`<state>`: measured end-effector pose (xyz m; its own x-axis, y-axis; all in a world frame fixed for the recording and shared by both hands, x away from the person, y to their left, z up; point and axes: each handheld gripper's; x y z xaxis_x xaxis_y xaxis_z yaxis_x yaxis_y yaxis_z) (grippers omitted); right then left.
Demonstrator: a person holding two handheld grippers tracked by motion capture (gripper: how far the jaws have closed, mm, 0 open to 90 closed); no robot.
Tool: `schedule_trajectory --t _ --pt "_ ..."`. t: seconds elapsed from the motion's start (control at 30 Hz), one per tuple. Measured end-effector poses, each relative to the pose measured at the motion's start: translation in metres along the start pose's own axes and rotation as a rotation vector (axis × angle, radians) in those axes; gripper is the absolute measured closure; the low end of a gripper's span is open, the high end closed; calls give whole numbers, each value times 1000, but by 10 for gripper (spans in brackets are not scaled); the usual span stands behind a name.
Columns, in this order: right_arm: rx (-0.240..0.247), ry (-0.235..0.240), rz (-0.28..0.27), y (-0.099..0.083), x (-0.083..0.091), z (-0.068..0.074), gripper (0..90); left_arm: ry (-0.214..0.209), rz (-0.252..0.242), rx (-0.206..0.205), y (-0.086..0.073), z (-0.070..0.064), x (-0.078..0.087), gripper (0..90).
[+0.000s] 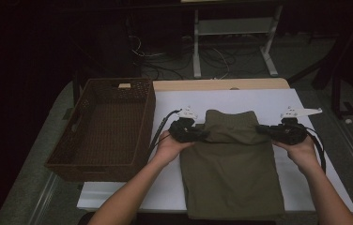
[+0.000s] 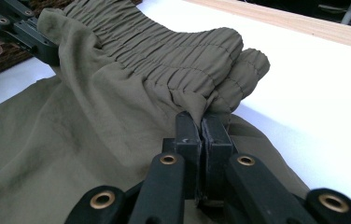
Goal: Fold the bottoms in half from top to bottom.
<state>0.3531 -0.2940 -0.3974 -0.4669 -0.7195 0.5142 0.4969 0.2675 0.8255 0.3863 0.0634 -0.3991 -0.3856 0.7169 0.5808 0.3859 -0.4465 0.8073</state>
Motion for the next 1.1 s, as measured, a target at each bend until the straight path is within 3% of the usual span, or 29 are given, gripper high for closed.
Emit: schedule_trajectory --t 0.77,1.1 --pt "47 50 0 -12 13 28 867 -35 1 -21 -17 -26 26 846" --pt "57 72 9 -21 19 40 867 -50 13 -48 -24 -38 34 846"
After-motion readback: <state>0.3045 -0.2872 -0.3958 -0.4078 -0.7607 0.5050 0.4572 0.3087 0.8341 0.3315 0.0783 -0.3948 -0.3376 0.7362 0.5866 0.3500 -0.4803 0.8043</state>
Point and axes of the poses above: each handheld gripper's, and its own axes: x roughly backward along the jaws, y roughly out of its top, z roughly to its left, and after that the axes turned 8 degrees about y, right-handed
